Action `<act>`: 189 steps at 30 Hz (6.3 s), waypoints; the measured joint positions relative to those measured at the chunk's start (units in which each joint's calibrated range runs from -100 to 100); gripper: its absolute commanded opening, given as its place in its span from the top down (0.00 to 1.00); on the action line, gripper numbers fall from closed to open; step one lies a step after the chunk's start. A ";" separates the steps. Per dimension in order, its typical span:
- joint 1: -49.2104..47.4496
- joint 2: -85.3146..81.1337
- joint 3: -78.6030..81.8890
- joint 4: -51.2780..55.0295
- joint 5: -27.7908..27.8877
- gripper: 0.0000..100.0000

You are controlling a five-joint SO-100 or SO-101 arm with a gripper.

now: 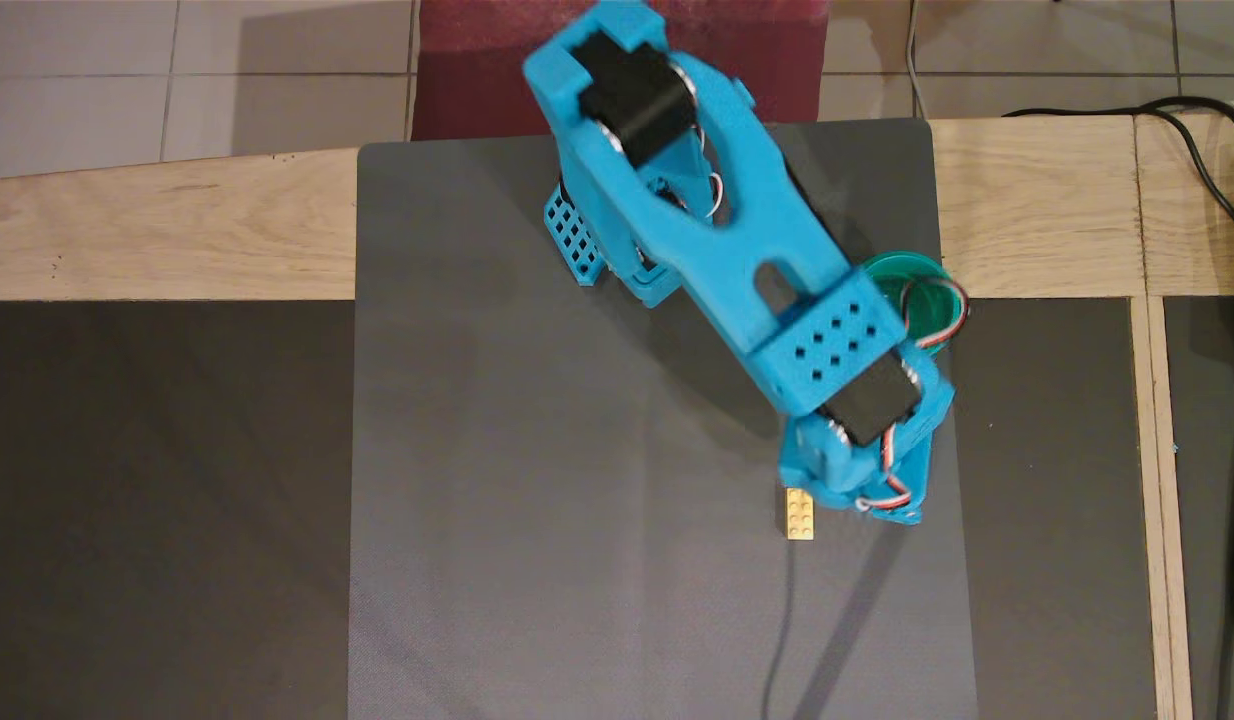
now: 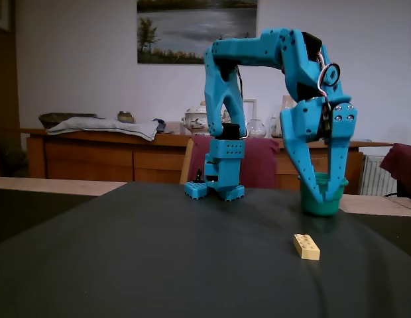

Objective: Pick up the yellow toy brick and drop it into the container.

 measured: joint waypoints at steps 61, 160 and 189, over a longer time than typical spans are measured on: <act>6.98 1.44 13.23 -11.00 9.10 0.76; -24.05 -21.16 -12.69 35.46 -4.49 1.00; -31.55 -15.89 -4.80 25.87 -8.25 1.00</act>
